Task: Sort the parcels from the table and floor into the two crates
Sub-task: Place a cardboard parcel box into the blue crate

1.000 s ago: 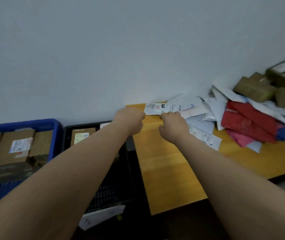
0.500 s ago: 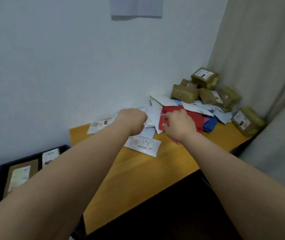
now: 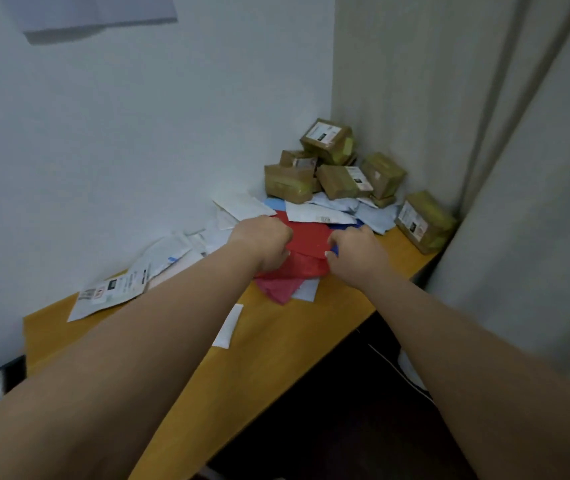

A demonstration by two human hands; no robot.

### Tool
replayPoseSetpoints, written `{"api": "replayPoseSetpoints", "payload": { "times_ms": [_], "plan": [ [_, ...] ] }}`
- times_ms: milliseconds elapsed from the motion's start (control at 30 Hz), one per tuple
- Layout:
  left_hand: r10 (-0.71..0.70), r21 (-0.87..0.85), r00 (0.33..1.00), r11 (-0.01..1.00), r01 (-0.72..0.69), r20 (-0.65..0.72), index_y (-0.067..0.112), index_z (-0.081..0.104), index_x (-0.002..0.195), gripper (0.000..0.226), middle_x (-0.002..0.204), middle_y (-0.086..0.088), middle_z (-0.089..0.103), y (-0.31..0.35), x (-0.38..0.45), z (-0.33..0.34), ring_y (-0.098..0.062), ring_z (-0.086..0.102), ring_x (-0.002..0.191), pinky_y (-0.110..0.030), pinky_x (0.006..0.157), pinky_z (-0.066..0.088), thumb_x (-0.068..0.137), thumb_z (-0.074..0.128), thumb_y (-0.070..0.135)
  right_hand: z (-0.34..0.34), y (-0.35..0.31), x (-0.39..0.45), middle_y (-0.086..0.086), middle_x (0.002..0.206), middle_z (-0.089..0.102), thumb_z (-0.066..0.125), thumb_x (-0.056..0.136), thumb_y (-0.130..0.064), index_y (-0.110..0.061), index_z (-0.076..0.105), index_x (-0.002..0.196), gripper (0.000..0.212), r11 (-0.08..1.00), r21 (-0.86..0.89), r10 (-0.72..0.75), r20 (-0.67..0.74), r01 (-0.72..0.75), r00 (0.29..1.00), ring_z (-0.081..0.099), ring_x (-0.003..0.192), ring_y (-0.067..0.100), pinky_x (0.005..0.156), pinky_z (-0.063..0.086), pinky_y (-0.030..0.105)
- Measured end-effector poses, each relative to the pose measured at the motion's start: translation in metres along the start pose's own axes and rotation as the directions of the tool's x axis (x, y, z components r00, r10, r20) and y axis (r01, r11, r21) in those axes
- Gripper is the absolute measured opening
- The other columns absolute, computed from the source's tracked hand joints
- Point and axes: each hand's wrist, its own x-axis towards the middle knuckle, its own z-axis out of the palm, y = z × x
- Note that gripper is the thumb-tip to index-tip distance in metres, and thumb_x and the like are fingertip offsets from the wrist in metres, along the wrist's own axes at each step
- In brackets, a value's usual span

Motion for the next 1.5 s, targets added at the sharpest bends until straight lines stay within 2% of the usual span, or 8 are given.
{"api": "replayPoseSetpoints", "payload": {
  "times_ms": [433, 567, 700, 833, 1100, 1267, 1367, 1500],
  "plan": [
    [-0.049, -0.147, 0.998, 0.988, 0.055, 0.042, 0.016, 0.05, 0.13, 0.038, 0.133, -0.008, 0.046, -0.062, 0.203, 0.067, -0.028, 0.032, 0.13, -0.046, 0.09, 0.048, 0.094, 0.05, 0.03, 0.058, 0.068, 0.191, 0.014, 0.109, 0.059, 0.048, 0.098, -0.028, -0.008, 0.059, 0.117, 0.029, 0.997, 0.018, 0.078, 0.122, -0.081, 0.99, 0.051, 0.109, 0.03, 0.078, 0.043, 0.036],
    [-0.078, -0.204, 0.996, 0.975, 0.087, 0.051, 0.018, 0.044, 0.139, 0.047, 0.141, -0.007, 0.04, -0.078, 0.237, 0.085, -0.026, 0.026, 0.136, -0.045, 0.095, 0.047, 0.094, 0.052, 0.03, 0.081, 0.062, 0.241, 0.01, 0.091, 0.058, 0.047, 0.098, -0.024, -0.011, 0.057, 0.096, 0.016, 0.994, 0.078, 0.056, 0.171, -0.071, 0.984, 0.052, 0.098, 0.03, 0.073, 0.041, 0.034],
    [-0.16, -0.26, 0.984, 0.949, 0.177, 0.084, 0.018, 0.046, 0.136, 0.044, 0.142, -0.007, 0.039, -0.102, 0.261, 0.104, -0.025, 0.025, 0.137, -0.042, 0.094, 0.044, 0.094, 0.05, 0.03, 0.1, 0.065, 0.288, 0.014, 0.126, 0.056, 0.047, 0.099, -0.028, -0.007, 0.049, 0.131, 0.039, 0.993, 0.093, 0.059, 0.176, -0.077, 0.983, 0.046, 0.122, 0.029, 0.093, 0.043, 0.036],
    [-0.205, -0.224, 0.968, 0.946, 0.234, 0.148, 0.016, 0.045, 0.137, 0.046, 0.139, -0.008, 0.041, -0.13, 0.278, 0.118, -0.025, 0.027, 0.135, -0.04, 0.092, 0.045, 0.093, 0.051, 0.03, 0.115, 0.075, 0.348, 0.016, 0.126, 0.054, 0.051, 0.097, -0.032, -0.004, 0.047, 0.127, 0.041, 0.986, 0.145, 0.06, 0.166, -0.085, 0.984, 0.045, 0.119, 0.03, 0.092, 0.042, 0.038],
    [-0.301, -0.261, 0.925, 0.897, 0.357, 0.231, 0.016, 0.044, 0.138, 0.047, 0.138, -0.007, 0.042, -0.159, 0.334, 0.128, -0.025, 0.027, 0.135, -0.039, 0.097, 0.045, 0.093, 0.051, 0.026, 0.133, 0.082, 0.465, 0.016, 0.15, 0.033, 0.056, 0.077, -0.074, -0.005, 0.02, 0.149, 0.105, 0.99, 0.086, 0.096, 0.162, -0.111, 0.982, 0.027, 0.138, 0.034, 0.109, 0.029, 0.045],
    [-0.303, -0.323, 0.919, 0.869, 0.375, 0.251, 0.016, 0.048, 0.135, 0.044, 0.138, -0.008, 0.043, -0.159, 0.35, 0.143, -0.024, 0.029, 0.134, -0.04, 0.1, 0.043, 0.094, 0.05, 0.03, 0.155, 0.083, 0.476, 0.015, 0.142, 0.042, 0.064, 0.078, -0.059, -0.008, 0.034, 0.141, 0.087, 0.998, 0.034, 0.057, 0.12, -0.061, 0.991, 0.032, 0.133, 0.032, 0.109, 0.029, 0.044],
    [-0.41, -0.445, 0.88, 0.759, 0.476, 0.242, 0.014, 0.051, 0.133, 0.042, 0.129, -0.012, 0.054, -0.166, 0.354, 0.141, -0.027, 0.043, 0.124, -0.039, 0.097, 0.043, 0.099, 0.043, 0.038, 0.156, 0.07, 0.467, 0.011, 0.132, 0.039, 0.073, 0.076, -0.04, -0.011, 0.032, 0.141, 0.082, 0.961, 0.261, -0.103, 0.043, 0.088, 0.994, 0.042, 0.119, 0.026, 0.096, 0.042, 0.036],
    [-0.574, -0.72, 0.742, 0.345, 0.602, 0.345, 0.012, 0.054, 0.084, 0.05, 0.103, -0.018, 0.066, -0.167, 0.345, 0.126, -0.029, 0.062, 0.095, -0.035, 0.078, 0.048, 0.099, 0.033, 0.055, 0.147, 0.047, 0.444, 0.013, 0.133, 0.039, 0.074, 0.075, -0.015, -0.007, 0.033, 0.145, 0.081, 0.853, 0.354, -0.405, -0.018, 0.384, 0.914, 0.042, 0.121, 0.027, 0.098, 0.042, 0.035]
  ]
}}
